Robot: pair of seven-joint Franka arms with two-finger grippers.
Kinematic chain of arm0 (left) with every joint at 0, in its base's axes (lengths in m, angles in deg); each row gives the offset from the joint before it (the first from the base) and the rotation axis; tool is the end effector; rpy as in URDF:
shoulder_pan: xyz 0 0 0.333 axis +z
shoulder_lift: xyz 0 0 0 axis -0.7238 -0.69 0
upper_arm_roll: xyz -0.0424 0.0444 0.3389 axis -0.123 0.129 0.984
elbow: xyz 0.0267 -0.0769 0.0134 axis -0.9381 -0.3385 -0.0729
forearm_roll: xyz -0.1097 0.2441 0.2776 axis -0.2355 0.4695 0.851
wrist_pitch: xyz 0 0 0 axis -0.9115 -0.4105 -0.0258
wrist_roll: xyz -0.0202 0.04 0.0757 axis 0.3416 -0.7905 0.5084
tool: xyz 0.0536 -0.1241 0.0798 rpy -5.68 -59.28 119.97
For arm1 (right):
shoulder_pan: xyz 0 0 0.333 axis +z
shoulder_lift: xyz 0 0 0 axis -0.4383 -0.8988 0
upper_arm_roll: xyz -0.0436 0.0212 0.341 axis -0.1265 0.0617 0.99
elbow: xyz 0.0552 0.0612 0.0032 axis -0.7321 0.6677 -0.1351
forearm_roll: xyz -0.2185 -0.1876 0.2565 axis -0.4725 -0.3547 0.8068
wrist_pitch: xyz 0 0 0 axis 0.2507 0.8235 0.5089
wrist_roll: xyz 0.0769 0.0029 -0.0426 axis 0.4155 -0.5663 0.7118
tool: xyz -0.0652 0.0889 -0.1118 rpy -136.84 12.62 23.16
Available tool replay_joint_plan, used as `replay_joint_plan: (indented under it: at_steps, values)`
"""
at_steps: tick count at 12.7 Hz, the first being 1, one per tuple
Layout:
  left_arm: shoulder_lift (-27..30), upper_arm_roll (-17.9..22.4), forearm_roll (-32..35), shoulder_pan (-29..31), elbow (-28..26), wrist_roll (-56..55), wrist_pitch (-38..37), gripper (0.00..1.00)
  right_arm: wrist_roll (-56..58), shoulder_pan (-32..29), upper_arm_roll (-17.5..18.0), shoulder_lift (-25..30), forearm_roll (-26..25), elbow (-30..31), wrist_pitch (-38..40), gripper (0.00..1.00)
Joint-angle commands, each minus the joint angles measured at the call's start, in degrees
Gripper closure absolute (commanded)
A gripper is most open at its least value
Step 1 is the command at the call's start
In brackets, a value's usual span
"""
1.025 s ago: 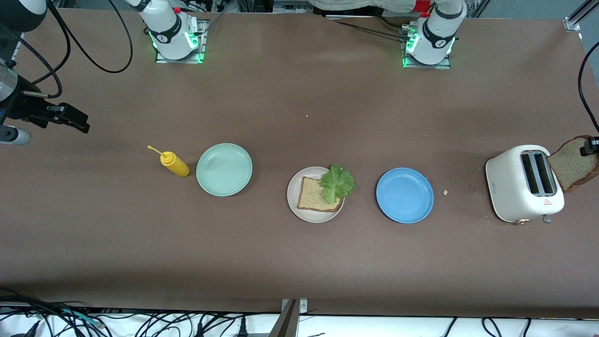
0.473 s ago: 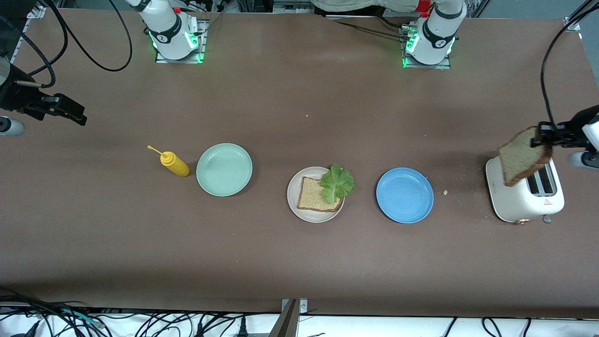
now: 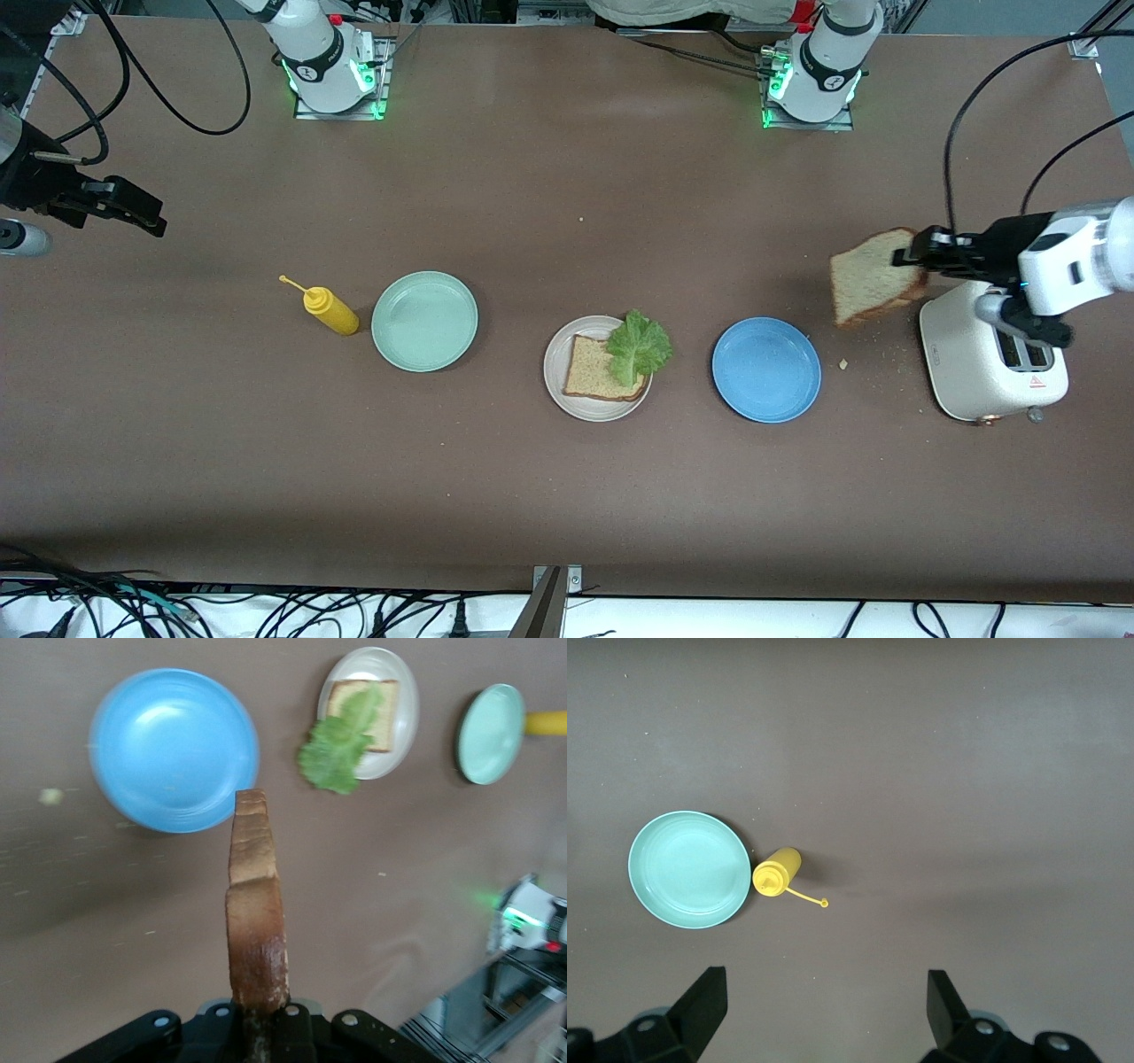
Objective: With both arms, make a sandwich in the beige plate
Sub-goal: 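Lift the bread slice out of the toaster toward the beige plate, then lower the bread slice onto the lettuce on the beige plate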
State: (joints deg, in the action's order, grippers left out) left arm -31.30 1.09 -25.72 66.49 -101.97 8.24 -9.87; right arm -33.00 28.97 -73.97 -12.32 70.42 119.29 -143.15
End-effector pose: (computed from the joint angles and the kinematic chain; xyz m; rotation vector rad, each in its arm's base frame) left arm 0.6061 -0.0547 0.4900 2.5684 -0.2968 -0.4201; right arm 0.5675 0.0213 0.5913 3.0961 -0.1291 -0.0428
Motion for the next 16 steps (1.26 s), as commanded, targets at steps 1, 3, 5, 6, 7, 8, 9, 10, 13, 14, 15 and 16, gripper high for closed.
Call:
replay_joint_plan:
  at_steps: [1,3,5,6,7,8,9,10,13,14,15,16]
  values:
    - [-3.57,0.02,-6.92,-2.0,0.74,-0.84,1.9,1.0,1.12,0.54,-0.69,0.01,1.21,-0.56,0.54,0.0]
    - [-5.42,0.02,-10.01,-4.28,0.74,-0.75,4.79,1.0,1.12,0.54,-0.69,0.01,1.3,-0.47,0.62,0.0]
    - [-7.79,0.02,-13.95,-6.48,0.65,-0.4,8.39,1.0,1.12,0.54,-0.69,-0.08,1.3,-0.3,0.54,0.0]
    - [-8.93,0.02,-15.98,-7.28,0.65,-0.05,10.15,1.0,1.12,0.62,-0.6,-0.08,1.21,-0.3,0.54,0.0]
    - [-9.99,0.02,-17.39,-8.24,0.65,0.13,11.82,1.0,1.21,0.54,-0.69,-0.08,1.21,-0.3,0.62,0.0]
    - [-10.78,0.02,-18.71,-9.38,0.65,0.13,13.58,1.0,1.21,0.54,-0.78,-0.08,1.21,-0.39,0.71,0.0]
    - [-11.92,0.02,-19.68,-10.35,0.39,0.22,15.51,1.0,1.21,0.54,-0.78,0.01,1.3,-0.39,0.71,0.0]
    - [-12.98,0.02,-20.82,-11.06,0.3,0.48,17.01,1.0,1.12,0.54,-0.69,0.01,1.21,-0.39,0.8,0.0]
    - [-15.62,0.01,-24.85,-12.9,-1.1,4.86,19.56,1.0,1.12,0.54,-0.69,0.01,1.3,-0.47,0.8,0.0]
    - [-16.32,0.02,-25.57,-13.17,-2.5,7.83,20.27,1.0,1.12,0.54,-0.69,-0.08,1.3,-0.39,0.71,0.0]
    - [-17.11,0.02,-26.97,-13.35,-3.12,11.69,20.8,1.0,1.04,0.54,-0.69,-0.08,1.3,-0.39,0.63,0.0]
    - [-18.94,0.02,-29.16,-13.87,-3.91,15.65,20.98,1.0,1.03,0.54,-0.6,-0.08,1.3,-0.39,0.62,0.0]
